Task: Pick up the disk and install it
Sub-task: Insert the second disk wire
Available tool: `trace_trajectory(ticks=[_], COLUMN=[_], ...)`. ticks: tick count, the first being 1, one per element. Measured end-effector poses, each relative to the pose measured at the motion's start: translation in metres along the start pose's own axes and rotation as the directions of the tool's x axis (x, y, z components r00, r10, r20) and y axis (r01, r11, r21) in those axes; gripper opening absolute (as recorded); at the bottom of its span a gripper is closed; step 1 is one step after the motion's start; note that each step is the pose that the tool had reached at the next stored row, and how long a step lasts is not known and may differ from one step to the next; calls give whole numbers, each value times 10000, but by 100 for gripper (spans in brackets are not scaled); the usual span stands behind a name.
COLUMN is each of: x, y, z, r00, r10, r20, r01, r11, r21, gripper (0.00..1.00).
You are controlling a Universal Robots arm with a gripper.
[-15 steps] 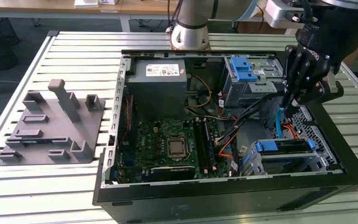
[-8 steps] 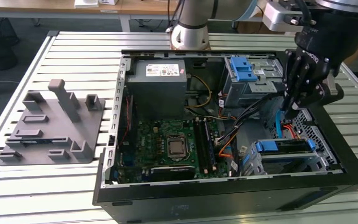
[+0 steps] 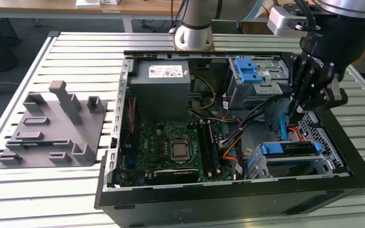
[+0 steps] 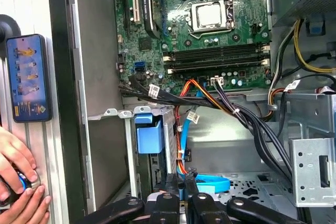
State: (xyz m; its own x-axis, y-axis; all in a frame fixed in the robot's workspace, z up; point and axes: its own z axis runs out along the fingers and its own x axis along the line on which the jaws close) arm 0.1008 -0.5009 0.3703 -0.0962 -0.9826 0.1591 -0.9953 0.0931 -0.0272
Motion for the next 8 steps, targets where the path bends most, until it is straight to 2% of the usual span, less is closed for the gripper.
trace_trajectory(ticks=[2, 3, 8], x=[4, 8, 55], y=[-14, -16, -22], z=[5, 7, 30], r00=[10000, 9999, 9973], r10=[12, 15, 26], r20=[56, 131, 737], r01=[-12, -15, -20], r11=[10000, 10000, 10000], r21=[-7, -15, -75], gripper=[16, 16, 16])
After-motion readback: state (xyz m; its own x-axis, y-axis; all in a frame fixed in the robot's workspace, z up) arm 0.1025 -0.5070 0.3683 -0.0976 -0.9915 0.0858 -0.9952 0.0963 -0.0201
